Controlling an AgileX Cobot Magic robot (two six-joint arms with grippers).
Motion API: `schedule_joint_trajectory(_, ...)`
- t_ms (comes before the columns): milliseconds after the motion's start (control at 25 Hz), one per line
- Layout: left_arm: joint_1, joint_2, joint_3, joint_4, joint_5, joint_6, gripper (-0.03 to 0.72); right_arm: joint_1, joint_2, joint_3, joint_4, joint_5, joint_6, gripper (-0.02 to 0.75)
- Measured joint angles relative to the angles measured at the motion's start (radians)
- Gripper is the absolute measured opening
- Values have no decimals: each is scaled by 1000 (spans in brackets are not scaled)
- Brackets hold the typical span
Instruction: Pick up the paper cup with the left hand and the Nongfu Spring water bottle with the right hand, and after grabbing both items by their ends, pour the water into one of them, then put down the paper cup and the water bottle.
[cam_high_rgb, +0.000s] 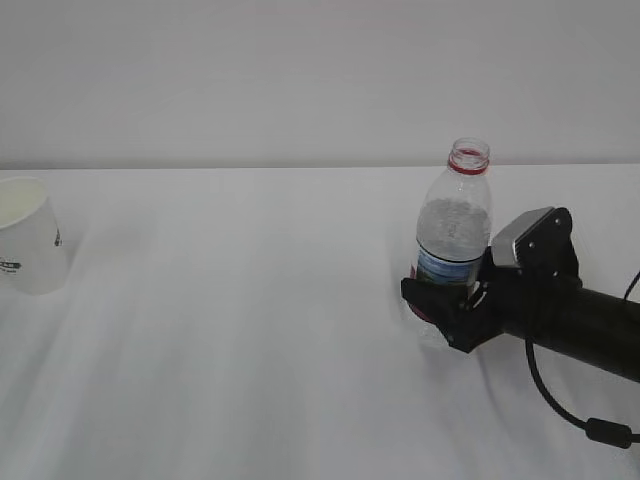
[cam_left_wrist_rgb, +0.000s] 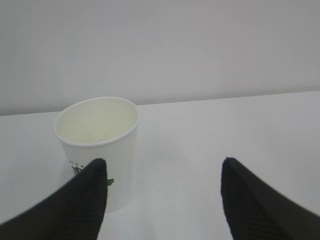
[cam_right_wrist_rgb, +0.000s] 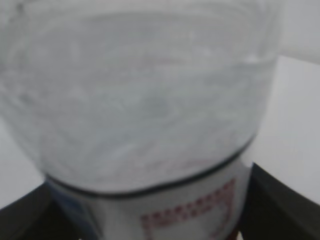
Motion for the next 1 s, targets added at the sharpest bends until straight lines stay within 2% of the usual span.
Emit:
schedule_joint_trajectory(240,0,0,0,0,0,0,524,0,34,-8,-5,2,0,588)
schedule_joint_trajectory(720,0,0,0,0,-2,0,524,0,34,-30,-29,16,0,575)
schedule_joint_trajectory(1000,0,0,0,0,-2,0,524,0,34,-32,-44,16,0,500)
